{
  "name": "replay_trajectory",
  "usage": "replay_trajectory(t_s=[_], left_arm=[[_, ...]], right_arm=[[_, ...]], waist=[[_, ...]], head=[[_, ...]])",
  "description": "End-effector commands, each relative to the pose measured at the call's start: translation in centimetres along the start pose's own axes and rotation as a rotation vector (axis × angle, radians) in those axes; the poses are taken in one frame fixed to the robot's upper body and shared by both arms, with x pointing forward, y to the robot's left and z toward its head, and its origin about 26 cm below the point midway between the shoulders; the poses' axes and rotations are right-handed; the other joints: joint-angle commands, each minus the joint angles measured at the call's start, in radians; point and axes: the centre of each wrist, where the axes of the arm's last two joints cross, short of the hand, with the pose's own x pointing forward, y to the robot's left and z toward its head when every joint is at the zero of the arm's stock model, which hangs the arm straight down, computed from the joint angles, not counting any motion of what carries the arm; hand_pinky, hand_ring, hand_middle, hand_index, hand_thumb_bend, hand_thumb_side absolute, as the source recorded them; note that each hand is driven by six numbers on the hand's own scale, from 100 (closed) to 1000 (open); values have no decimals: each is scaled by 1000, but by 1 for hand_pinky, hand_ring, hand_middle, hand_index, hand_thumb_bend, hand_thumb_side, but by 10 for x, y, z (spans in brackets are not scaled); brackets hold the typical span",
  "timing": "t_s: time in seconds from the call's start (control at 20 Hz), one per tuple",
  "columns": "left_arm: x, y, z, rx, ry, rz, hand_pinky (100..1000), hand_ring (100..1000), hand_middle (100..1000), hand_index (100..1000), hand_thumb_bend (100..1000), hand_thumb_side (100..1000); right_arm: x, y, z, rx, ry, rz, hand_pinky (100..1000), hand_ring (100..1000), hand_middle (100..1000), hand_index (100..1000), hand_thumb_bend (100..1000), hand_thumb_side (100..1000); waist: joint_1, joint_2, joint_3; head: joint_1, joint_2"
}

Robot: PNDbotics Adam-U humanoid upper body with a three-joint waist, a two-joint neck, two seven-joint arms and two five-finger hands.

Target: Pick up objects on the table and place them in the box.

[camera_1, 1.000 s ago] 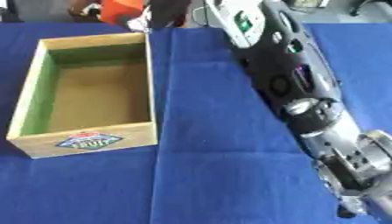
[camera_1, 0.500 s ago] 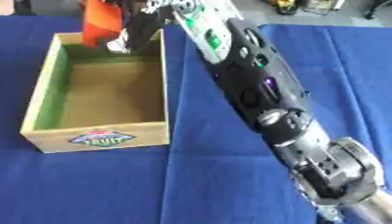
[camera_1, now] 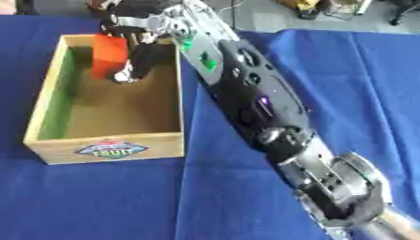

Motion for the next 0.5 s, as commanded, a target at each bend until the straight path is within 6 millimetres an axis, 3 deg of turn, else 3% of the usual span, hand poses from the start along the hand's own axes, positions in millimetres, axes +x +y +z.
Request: replay_trajectory(t_s=[0.05, 0.4, 0.5], left_arm=[[7, 1, -4, -19, -30, -5, 631, 874, 813, 746, 100, 1000], [7, 1, -4, -17, -28, -4, 631, 874, 813, 746, 100, 1000], [7, 1, -3, -17, -27, -5, 631, 875, 813, 745, 100, 1000]], right_arm=[[2, -8, -5, 10, 6, 60, 587, 597, 305, 303, 100, 195], [4, 3, -15, 90, -31, 112, 632, 655, 429, 474, 100, 279], [6, 3, -16, 109, -52, 122, 658, 713, 514, 604, 100, 352]], waist=[[4, -19, 4], [0, -18, 6], [2, -18, 5]], head=[[-9, -9], [-18, -8], [-19, -8]])
